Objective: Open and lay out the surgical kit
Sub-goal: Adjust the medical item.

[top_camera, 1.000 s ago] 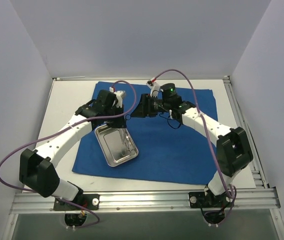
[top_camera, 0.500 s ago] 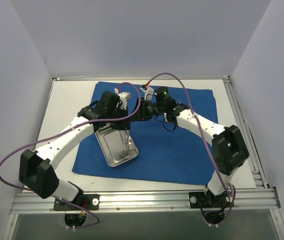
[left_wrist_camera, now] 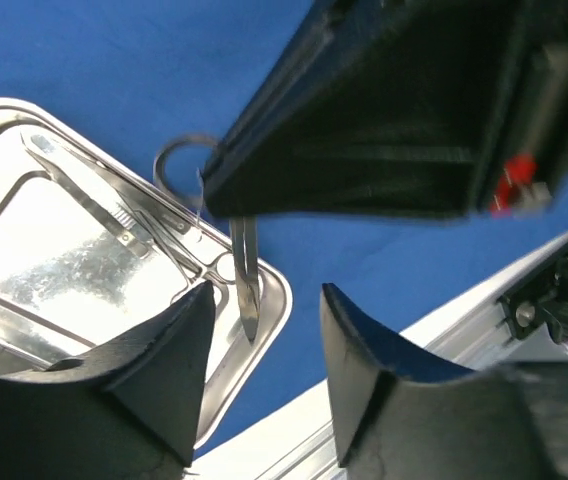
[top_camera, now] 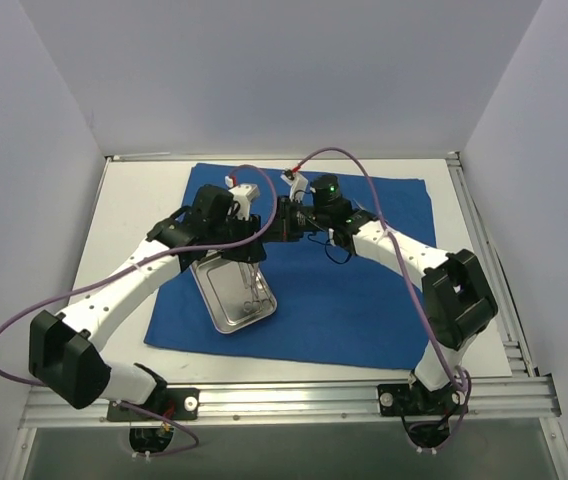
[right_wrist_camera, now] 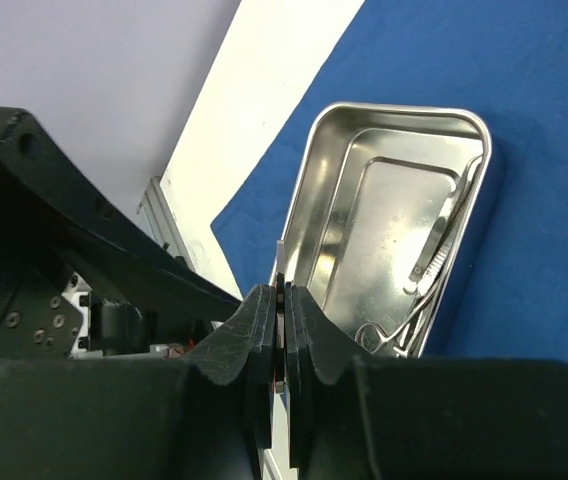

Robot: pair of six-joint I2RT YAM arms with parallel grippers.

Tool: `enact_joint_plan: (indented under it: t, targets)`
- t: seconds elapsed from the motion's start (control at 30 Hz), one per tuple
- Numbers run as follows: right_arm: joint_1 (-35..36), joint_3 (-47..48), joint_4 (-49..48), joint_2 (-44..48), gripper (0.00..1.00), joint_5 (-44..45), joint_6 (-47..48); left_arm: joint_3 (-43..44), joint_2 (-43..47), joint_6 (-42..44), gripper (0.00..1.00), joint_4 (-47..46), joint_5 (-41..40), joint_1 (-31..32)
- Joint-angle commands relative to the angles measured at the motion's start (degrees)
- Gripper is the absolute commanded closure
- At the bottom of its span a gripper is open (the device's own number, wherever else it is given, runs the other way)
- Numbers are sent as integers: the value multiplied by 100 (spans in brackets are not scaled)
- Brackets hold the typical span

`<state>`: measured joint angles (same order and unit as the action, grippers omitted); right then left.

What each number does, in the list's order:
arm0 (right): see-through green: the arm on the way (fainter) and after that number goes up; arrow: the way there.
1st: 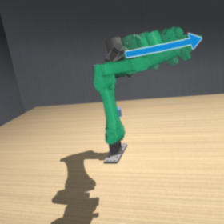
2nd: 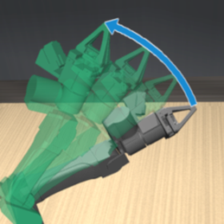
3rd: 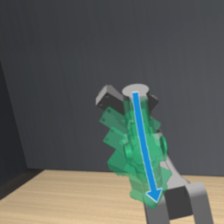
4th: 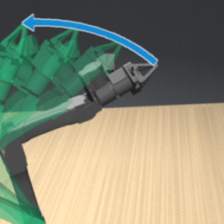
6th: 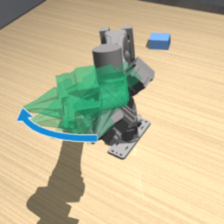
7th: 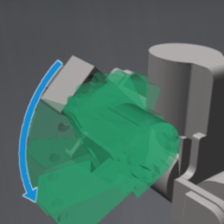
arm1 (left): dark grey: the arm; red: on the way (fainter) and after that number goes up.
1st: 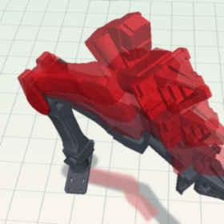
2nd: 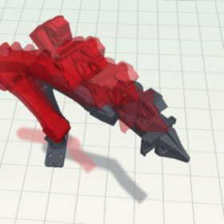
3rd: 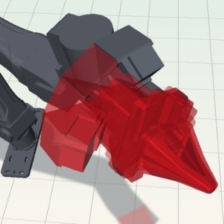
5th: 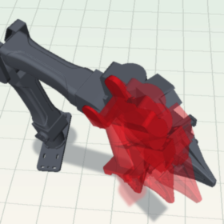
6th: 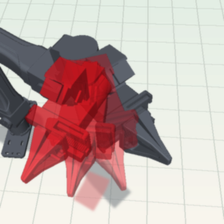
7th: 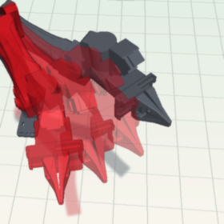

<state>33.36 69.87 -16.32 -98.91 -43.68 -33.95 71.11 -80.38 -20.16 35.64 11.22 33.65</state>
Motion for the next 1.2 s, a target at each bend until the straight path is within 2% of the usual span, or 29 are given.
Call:
enact_joint_plan:
  t: [0.0,0.13,0.23,0.37,0.63,0.7,0.73,0.8,0.83,0.87,0.9,0.93,0.97,1.0,1.03,1.07,1.13,1.17]
  targets:
    - [-312,-236,-766,451,100,-297,-286,-106,470,100,45,-478,336,-60]
    - [-619,-517,-1259,732,100,-807,-603,-544,821,109,35,-1022,1003,-253]
    - [-787,-632,-1540,934,100,-1115,-709,-712,927,109,32,-1278,1408,-280]
    - [-849,-658,-1962,1172,100,-1397,-1007,-914,901,-22,31,-1752,2005,-289]
    - [-849,-825,-2490,1454,100,-1485,-1377,-1055,796,-347,32,-2306,2384,-324]
    - [-849,-843,-2517,1463,100,-1468,-1403,-1082,796,-418,40,-2394,2481,-376]
    - [-849,-878,-2639,1480,100,-1468,-1464,-1117,796,-505,54,-2482,2612,-446]
    - [-858,-948,-2824,1515,100,-1450,-1587,-1169,796,-620,70,-2605,2770,-526]
    - [-858,-975,-2859,1515,100,-1415,-1640,-1239,804,-777,86,-2762,2858,-622]
    - [-858,-975,-2938,1533,100,-1415,-1649,-1275,804,-857,97,-2842,3024,-666]
    - [-858,-966,-2939,1568,100,-1363,-1641,-1301,822,-919,98,-2843,3070,-719]
    - [-893,-957,-2591,1594,100,-1310,-1597,-1319,839,-902,98,-2791,3079,-754]
    - [-911,-792,-2152,1629,83,-1205,-1066,-1284,857,-876,98,-2695,3044,-824]
    - [-928,-634,-1539,1656,69,-1074,-599,-1258,866,-858,98,-2589,3018,-868]
    - [-928,-441,-175,1726,60,-576,-73,-1223,857,-849,98,-2371,3000,-921]
    - [-893,5,465,1744,48,-223,1003,-1127,822,-849,98,-2264,3148,-1043]
    - [-806,359,1704,1753,46,340,1784,-977,613,-744,98,-1775,3368,-1176]
    - [-736,579,2024,1761,46,804,2327,-811,533,-700,98,-1562,3421,-1290]
